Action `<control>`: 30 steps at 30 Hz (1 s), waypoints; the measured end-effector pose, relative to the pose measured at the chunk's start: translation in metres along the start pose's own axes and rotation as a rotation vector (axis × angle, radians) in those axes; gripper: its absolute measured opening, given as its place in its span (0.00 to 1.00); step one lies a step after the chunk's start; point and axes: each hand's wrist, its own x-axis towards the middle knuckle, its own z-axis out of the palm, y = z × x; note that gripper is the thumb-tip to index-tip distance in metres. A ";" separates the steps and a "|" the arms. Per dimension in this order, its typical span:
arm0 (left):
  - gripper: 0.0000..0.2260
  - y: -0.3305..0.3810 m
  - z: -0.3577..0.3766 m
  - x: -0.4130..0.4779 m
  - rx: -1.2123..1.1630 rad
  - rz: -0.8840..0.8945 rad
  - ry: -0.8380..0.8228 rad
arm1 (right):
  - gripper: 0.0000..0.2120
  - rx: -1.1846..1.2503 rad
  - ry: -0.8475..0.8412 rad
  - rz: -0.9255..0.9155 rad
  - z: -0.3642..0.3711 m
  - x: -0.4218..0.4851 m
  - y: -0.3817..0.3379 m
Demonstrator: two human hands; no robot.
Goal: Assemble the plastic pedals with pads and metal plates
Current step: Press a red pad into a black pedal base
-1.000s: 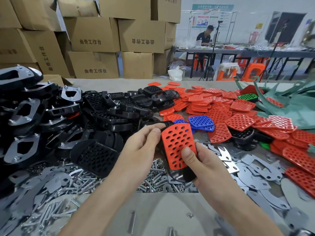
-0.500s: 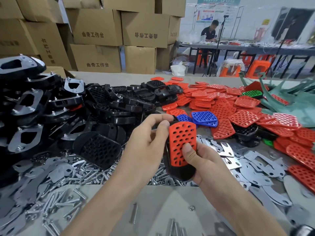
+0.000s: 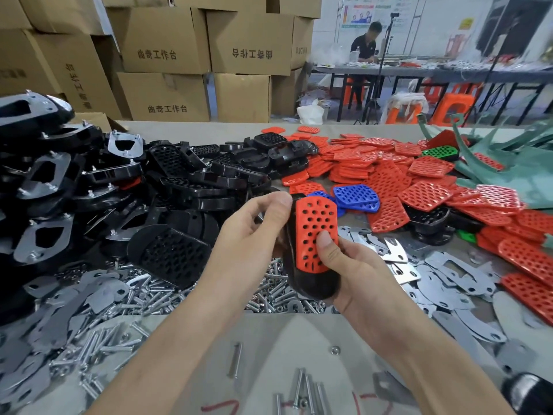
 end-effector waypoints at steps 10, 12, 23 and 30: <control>0.27 -0.004 0.000 0.004 -0.133 -0.237 -0.210 | 0.23 -0.176 -0.033 -0.126 -0.008 0.000 -0.008; 0.28 -0.004 -0.001 0.003 -0.074 -0.175 -0.191 | 0.26 -0.164 -0.091 -0.104 -0.010 -0.001 -0.007; 0.25 -0.006 0.015 -0.009 -0.025 -0.228 -0.037 | 0.14 -0.200 -0.076 -0.002 -0.006 0.000 0.008; 0.25 -0.003 0.009 -0.007 0.051 -0.110 -0.125 | 0.14 -0.180 -0.032 -0.010 -0.003 -0.001 0.008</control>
